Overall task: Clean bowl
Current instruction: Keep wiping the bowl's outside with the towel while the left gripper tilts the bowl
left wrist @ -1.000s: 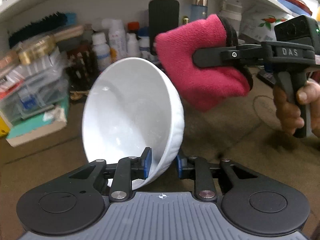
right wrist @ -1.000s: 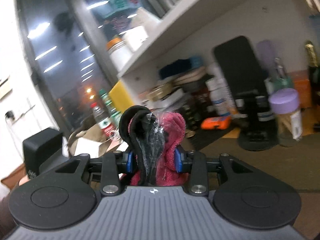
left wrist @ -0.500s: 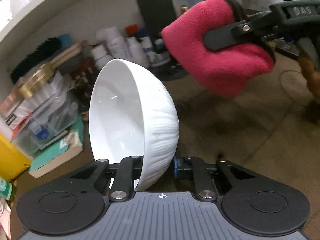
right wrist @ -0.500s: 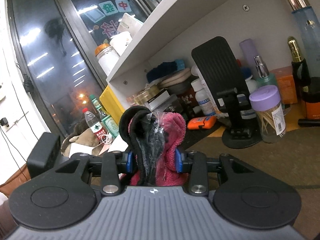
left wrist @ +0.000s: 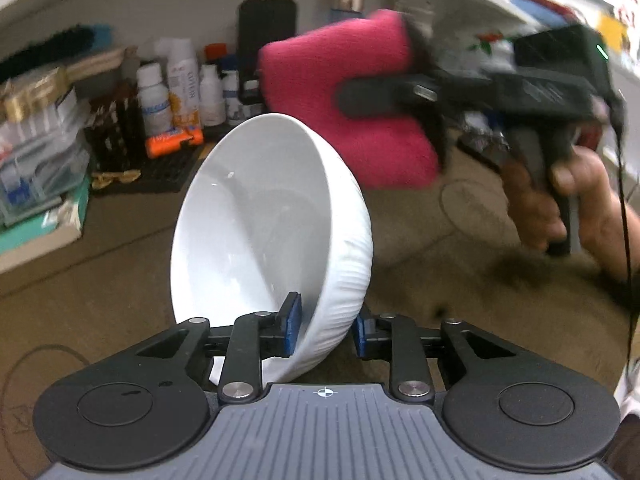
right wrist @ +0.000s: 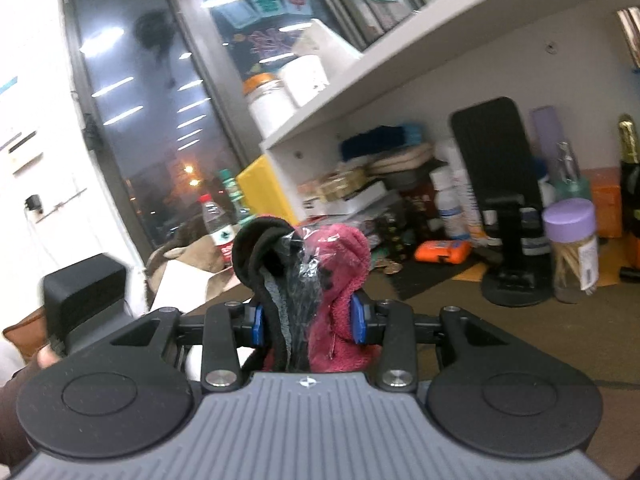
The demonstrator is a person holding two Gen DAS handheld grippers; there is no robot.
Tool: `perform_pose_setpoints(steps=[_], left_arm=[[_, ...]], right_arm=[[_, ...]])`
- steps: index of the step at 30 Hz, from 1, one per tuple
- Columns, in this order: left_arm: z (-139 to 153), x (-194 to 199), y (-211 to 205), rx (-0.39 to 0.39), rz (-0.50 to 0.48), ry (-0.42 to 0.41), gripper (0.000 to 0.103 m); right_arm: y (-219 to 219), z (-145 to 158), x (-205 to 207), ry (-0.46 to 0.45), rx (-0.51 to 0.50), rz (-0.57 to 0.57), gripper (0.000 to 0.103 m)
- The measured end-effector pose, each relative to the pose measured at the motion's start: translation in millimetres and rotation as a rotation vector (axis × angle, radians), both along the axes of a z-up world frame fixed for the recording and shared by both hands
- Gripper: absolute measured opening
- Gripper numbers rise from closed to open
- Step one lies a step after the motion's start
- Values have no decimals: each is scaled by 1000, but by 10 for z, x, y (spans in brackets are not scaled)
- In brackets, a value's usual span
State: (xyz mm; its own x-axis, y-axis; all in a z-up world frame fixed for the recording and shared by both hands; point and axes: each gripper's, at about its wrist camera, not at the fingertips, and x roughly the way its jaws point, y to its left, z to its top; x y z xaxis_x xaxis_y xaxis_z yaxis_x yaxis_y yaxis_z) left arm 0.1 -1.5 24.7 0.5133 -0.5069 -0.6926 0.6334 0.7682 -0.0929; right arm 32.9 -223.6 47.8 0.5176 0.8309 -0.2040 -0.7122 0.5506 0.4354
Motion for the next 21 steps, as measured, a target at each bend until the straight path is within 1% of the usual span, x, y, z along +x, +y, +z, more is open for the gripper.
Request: perform_pose_setpoints(steps=[1, 3, 6, 9, 12, 13, 14, 16, 17, 18, 19, 20, 21], left_arm=[[4, 48, 26, -4, 17, 4, 30], [7, 131, 77, -9, 50, 8, 31], [3, 219, 168, -41, 68, 28, 34], [-13, 205, 200, -32, 61, 29, 36], [-15, 199, 218, -28, 66, 26, 35], [-13, 205, 215, -17, 72, 20, 35], [-12, 213, 209, -6, 75, 15, 36], [-11, 226, 193, 14, 76, 6, 37], [-11, 226, 179, 34, 77, -3, 43], [-25, 228, 150, 83, 85, -35, 58], [-48, 230, 110, 157, 97, -86, 68], [-67, 236, 89, 199, 99, -118, 80], [-82, 247, 82, 217, 92, -137, 80]], right_arm=[[6, 5, -18, -2, 0, 10, 40], [111, 7, -82, -6, -16, 76, 40], [286, -1, -176, -15, -51, 170, 40], [365, 3, -244, -50, -86, 181, 40], [243, -8, -151, -41, -65, 120, 42], [187, -15, -104, -33, -55, 90, 42], [88, -26, -19, -19, -49, 26, 42], [-1, -58, 68, -6, -51, -21, 42], [-39, -75, 106, 0, -53, -41, 42], [-92, -95, 152, 13, -43, -56, 42], [-104, -104, 163, 16, -40, -60, 42], [-125, -108, 185, 19, -36, -67, 42], [-132, -112, 200, 21, -33, -70, 42]])
